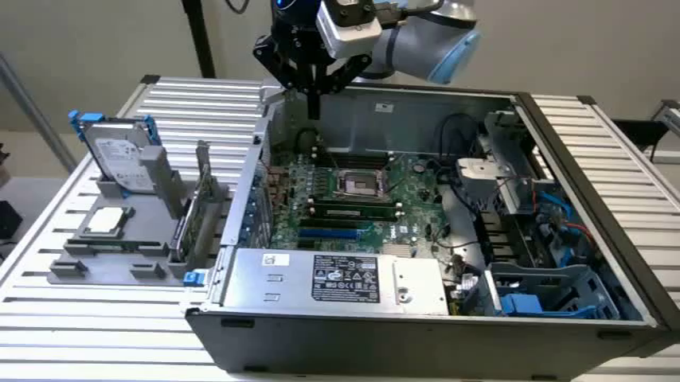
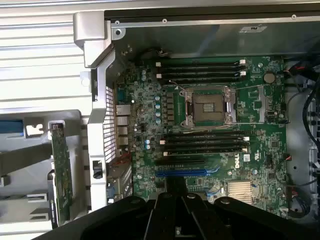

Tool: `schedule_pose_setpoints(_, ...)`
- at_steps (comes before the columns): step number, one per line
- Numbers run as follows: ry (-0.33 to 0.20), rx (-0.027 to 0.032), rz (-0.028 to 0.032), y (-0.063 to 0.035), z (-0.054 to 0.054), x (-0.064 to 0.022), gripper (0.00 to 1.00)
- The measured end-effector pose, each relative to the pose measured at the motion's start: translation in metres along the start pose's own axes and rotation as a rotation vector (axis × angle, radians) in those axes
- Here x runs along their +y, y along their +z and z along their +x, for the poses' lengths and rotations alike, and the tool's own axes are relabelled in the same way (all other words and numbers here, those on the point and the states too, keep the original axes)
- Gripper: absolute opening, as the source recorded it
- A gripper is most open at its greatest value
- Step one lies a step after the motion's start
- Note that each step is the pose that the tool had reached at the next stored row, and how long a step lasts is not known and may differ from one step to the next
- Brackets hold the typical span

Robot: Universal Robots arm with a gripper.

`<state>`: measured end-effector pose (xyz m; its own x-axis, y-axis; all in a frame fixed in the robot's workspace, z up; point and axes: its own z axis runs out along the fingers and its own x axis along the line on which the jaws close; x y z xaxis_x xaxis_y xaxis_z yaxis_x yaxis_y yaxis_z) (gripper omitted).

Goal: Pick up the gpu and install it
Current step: 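Reach for the gpu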

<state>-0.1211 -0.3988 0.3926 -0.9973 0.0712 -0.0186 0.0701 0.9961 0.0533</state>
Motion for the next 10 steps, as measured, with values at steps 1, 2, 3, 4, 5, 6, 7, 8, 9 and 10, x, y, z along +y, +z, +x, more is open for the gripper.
schedule_pose_setpoints(1, 0.0, 0.0, -0.0002, 0.0, 0.0, 0.0, 0.11)
schedule_pose_setpoints(2, 0.0, 0.0, -0.0003, 0.0, 0.0, 0.0, 0.11)
schedule_pose_setpoints(3, 0.0, 0.0, -0.0005, 0.0, 0.0, 0.0, 0.11)
schedule_pose_setpoints(4, 0.0, 0.0, -0.0007, 0.0, 0.0, 0.0, 0.11)
schedule_pose_setpoints(5, 0.0, 0.0, -0.0009, 0.0, 0.0001, 0.0, 0.11)
schedule_pose_setpoints(6, 0.0, 0.0, -0.001, 0.0, 0.0, 0.0, 0.11)
schedule_pose_setpoints(7, 0.0, 0.0, -0.0012, 0.0, 0.0, 0.0, 0.11)
schedule_pose_setpoints(8, 0.0, 0.0001, -0.0013, 0.0, 0.0, 0.0, 0.11)
schedule_pose_setpoints(9, 0.0, 0.0, -0.0016, 0.0, 0.0, 0.0, 0.11)
schedule_pose_setpoints(10, 0.0, 0.0001, -0.0017, 0.0, 0.0, 0.0, 0.11)
